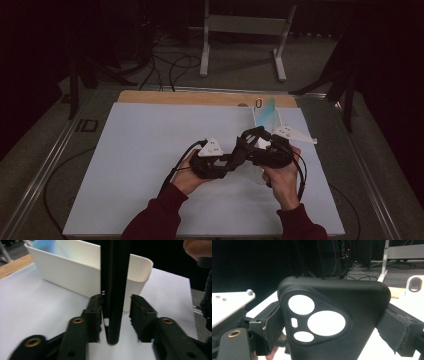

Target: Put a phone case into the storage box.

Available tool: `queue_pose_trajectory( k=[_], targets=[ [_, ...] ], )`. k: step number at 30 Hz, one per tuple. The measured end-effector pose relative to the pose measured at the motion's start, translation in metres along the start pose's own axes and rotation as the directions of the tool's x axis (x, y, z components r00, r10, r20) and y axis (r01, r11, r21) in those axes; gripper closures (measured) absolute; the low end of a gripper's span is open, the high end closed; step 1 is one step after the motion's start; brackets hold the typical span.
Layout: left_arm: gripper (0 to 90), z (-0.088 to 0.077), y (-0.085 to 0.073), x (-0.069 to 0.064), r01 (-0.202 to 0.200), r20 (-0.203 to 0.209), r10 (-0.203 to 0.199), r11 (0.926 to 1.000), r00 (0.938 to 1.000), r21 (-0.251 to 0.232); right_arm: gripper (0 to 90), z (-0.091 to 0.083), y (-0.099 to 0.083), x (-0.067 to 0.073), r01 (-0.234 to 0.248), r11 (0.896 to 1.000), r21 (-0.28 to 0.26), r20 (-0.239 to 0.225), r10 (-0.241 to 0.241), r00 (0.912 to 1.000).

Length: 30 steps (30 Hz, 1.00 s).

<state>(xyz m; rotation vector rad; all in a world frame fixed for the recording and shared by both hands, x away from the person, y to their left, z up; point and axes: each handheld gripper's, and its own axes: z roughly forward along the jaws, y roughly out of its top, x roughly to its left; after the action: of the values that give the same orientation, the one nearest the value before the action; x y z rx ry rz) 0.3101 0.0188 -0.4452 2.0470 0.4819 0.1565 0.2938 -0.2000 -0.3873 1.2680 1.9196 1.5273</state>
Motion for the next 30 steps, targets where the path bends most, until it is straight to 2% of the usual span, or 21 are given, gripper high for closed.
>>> queue_pose_trajectory(
  k=[5,9,12,16,18,20,22,24,26,30],
  targets=[
    [44.8,-0.009,-0.001,0.004,0.016,-0.048,-0.016,0.9998,0.9987,0.01,13.3,0.0,0.002,-0.003,0.008,1.0,-0.001,0.015,-0.008,0.9999],
    [32.3,-0.017,-0.004,0.007,0.027,-0.113,-0.026,0.9996,0.9932,0.011,13.3,-0.001,0.005,-0.005,0.016,1.0,-0.006,0.027,-0.016,0.9995],
    [23.2,-0.023,-0.006,0.01,0.031,-0.166,-0.027,0.9993,0.9857,0.021,13.3,-0.001,0.008,-0.006,0.022,1.0,-0.011,0.035,-0.022,0.9991],
    [16.5,-0.033,-0.011,0.016,0.05,-0.212,-0.045,0.9985,0.9762,0.02,13.3,-0.002,0.013,-0.009,0.033,0.999,-0.021,0.05,-0.032,0.9982],
    [14.9,-0.04,-0.014,0.018,0.057,-0.24,-0.052,0.9982,0.9694,0.016,13.3,-0.002,0.016,-0.011,0.035,0.999,-0.027,0.054,-0.034,0.998],
    [11.0,-0.046,-0.017,0.022,0.07,-0.246,-0.065,0.9975,0.9671,0.009,13.3,-0.002,0.019,-0.013,0.039,0.999,-0.034,0.064,-0.036,0.9973],
    [8.3,-0.052,-0.02,0.025,0.079,-0.263,-0.074,0.9969,0.962,0.006,13.3,-0.002,0.022,-0.016,0.047,0.998,-0.042,0.073,-0.044,0.9963],
    [4.9,-0.057,-0.024,0.029,0.083,-0.292,-0.073,0.9964,0.9536,0.021,13.3,-0.003,0.026,-0.018,0.062,0.997,-0.049,0.082,-0.058,0.995],
    [1.3,-0.062,-0.028,0.034,0.106,-0.288,-0.095,0.9942,0.9529,0.021,13.3,-0.002,0.029,-0.02,0.073,0.996,-0.056,0.093,-0.067,0.9934],
    [0.0,-0.075,-0.034,0.039,0.115,-0.319,-0.108,0.9934,0.9416,0.002,13.3,-0.001,0.034,-0.026,0.095,0.994,-0.06,0.122,-0.087,0.9887]
  ],
)
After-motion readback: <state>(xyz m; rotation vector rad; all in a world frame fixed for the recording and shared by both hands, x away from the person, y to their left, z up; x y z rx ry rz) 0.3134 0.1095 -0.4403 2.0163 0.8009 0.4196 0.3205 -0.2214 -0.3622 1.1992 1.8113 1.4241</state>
